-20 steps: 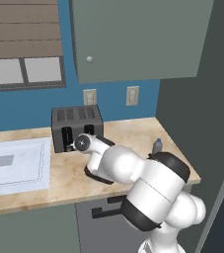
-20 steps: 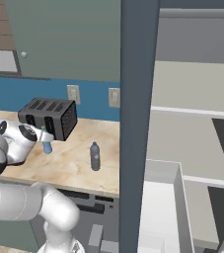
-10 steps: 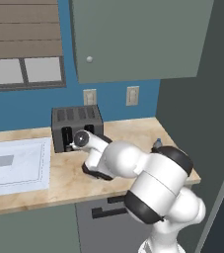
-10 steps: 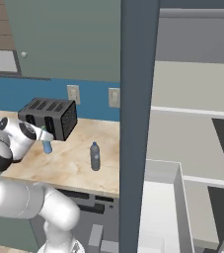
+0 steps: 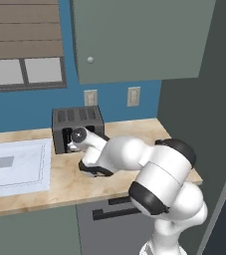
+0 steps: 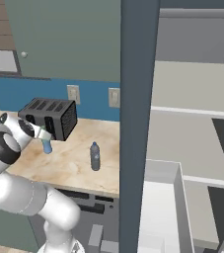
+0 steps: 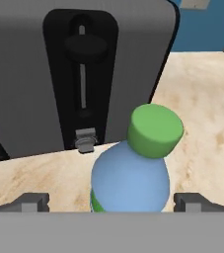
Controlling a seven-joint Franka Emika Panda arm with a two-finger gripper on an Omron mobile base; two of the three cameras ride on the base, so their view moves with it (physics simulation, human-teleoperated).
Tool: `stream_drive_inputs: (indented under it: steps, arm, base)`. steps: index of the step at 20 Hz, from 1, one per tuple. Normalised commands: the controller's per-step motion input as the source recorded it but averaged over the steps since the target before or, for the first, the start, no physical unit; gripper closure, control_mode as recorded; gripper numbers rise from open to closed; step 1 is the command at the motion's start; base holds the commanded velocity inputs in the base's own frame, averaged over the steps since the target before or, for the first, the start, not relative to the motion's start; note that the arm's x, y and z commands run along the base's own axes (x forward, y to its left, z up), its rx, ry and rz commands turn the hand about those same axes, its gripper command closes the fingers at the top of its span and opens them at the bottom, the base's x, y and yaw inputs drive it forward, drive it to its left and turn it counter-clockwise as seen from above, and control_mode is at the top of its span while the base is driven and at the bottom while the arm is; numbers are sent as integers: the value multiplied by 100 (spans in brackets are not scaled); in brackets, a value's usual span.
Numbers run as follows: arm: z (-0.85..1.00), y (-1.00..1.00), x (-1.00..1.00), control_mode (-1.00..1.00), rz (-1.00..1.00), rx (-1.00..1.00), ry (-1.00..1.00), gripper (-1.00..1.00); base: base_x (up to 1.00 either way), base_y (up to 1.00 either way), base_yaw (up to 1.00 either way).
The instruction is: Take the bottled waters from the counter and place them in the freezer to freeze. Close the freezer door after placing the bottles.
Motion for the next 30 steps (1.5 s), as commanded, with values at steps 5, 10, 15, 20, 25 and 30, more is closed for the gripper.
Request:
stream_drive_inputs:
  steps: [5, 10, 15, 20, 25, 30]
  arm:
    - [0, -23, 5, -100, 4, 14, 2, -100]
    - [0, -30, 0, -100, 2, 16, 0, -100]
    - [-3, 8, 10, -100, 0, 7, 2, 100]
    - [-22, 41, 17, -100, 0, 1, 7, 100]
    - [-4, 10, 8, -100, 0, 2, 0, 100]
    - [10, -11, -8, -100, 0, 9, -4, 100]
  base:
    - [0, 0, 0]
    - [0, 0, 0]
    - [0, 0, 0]
    - [0, 0, 0]
    - [0, 0, 0]
    - [0, 0, 0]
